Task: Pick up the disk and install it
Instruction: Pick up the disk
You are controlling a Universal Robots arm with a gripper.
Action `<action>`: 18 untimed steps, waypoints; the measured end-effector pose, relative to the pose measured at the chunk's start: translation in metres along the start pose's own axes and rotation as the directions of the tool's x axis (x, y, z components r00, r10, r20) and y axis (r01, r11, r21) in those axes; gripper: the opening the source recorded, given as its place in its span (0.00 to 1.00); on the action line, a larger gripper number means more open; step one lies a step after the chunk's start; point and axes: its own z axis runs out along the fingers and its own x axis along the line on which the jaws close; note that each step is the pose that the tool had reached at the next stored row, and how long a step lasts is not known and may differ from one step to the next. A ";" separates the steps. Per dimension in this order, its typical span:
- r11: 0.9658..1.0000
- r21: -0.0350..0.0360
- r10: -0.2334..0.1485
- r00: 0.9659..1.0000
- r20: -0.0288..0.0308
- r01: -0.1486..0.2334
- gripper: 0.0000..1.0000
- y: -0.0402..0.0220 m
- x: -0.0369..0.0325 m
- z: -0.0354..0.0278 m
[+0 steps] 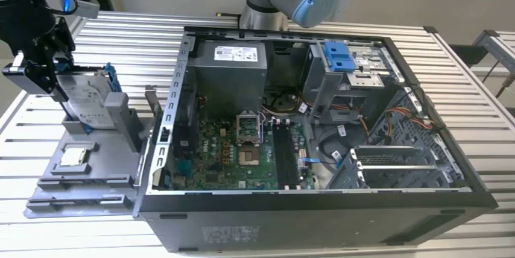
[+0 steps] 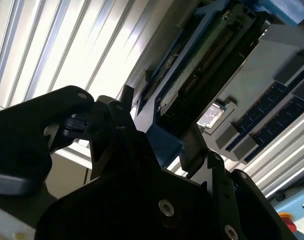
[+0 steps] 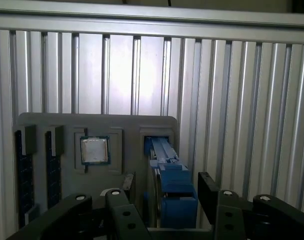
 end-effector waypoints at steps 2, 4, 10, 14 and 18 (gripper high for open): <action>1.000 0.000 0.000 1.000 0.000 0.000 1.00 0.0000 0.0000 0.0002; 1.000 0.000 0.000 1.000 0.000 0.000 1.00 0.0000 0.0000 0.0004; 1.000 0.000 0.000 1.000 0.000 0.000 1.00 0.0000 0.0000 0.0017; 1.000 0.000 0.000 1.000 0.000 0.000 1.00 0.0000 0.0000 0.0019; 1.000 0.000 0.000 1.000 0.000 0.000 1.00 0.0000 0.0000 0.0019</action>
